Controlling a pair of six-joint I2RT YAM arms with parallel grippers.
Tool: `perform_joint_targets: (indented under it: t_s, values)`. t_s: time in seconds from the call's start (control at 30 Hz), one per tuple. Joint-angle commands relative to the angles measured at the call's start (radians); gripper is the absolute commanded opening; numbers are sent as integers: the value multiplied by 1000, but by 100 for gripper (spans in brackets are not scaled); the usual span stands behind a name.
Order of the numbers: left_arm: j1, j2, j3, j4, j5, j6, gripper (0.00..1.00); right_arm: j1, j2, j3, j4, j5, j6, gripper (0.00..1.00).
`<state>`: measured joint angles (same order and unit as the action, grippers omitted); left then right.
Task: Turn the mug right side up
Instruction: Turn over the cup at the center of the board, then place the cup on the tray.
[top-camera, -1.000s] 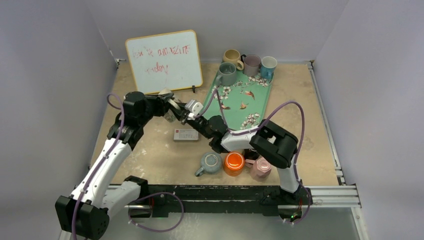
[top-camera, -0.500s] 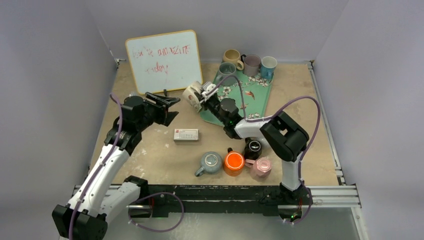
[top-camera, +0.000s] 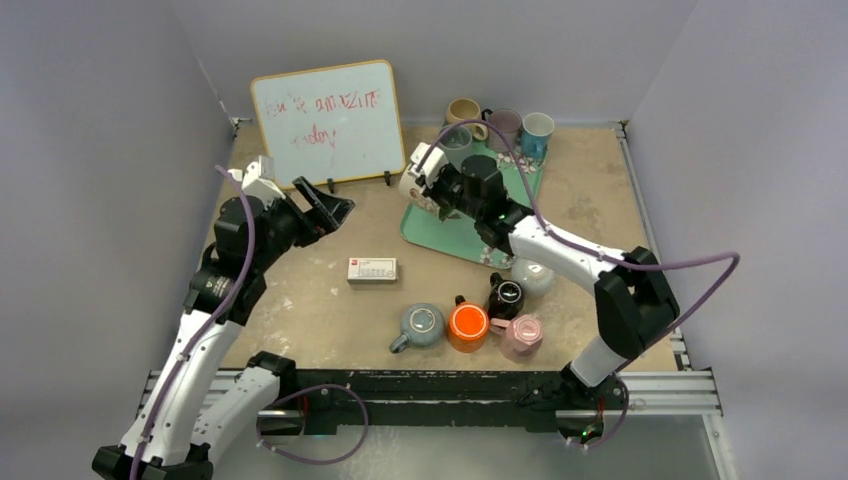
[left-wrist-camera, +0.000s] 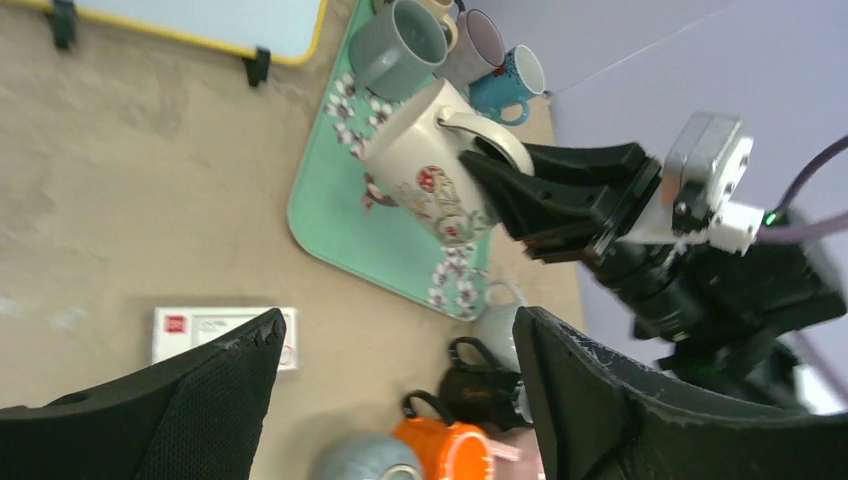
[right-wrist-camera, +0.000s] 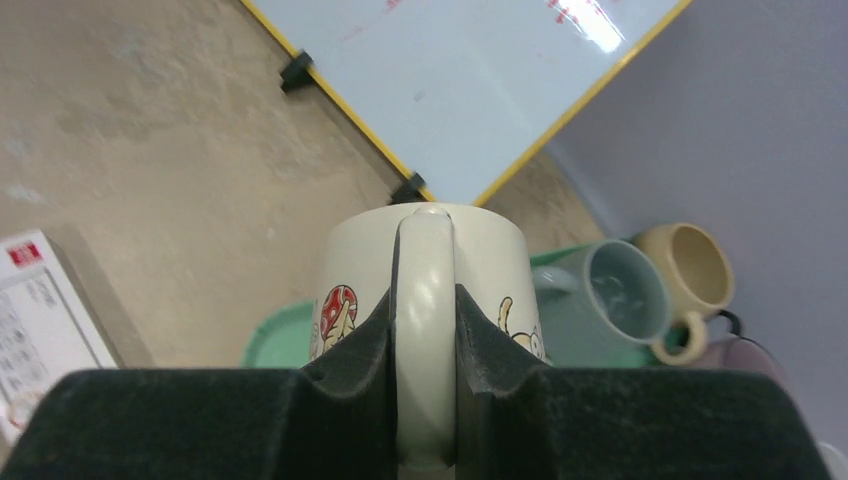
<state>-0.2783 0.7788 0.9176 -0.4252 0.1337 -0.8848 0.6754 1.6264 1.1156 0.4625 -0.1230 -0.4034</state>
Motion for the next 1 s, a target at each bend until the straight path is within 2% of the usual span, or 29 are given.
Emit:
perform_joint_targets:
  t_s: [0.0, 0.1, 0.2, 0.37, 0.53, 0.7, 0.97]
  values:
    - [-3, 8, 91, -78, -23, 421, 84, -21, -87, 136, -223, -9, -246, 0]
    - [-4, 18, 111, -153, -49, 565, 85, -50, -103, 178, -348, 11, -329, 0]
    - [-4, -34, 57, -142, -81, 637, 85, -89, -92, 254, -518, 2, -428, 0]
    - [-4, -147, -28, -79, -94, 664, 84, -127, -43, 349, -724, 9, -674, 0]
    - [-3, -188, -30, -103, -169, 662, 84, -173, 63, 472, -875, 92, -808, 0]
    - [-2, -237, -34, -107, -187, 665, 84, -216, 185, 605, -995, 138, -856, 0]
    - [-2, -273, -41, -107, -209, 670, 84, -272, 367, 827, -1128, 182, -815, 0]
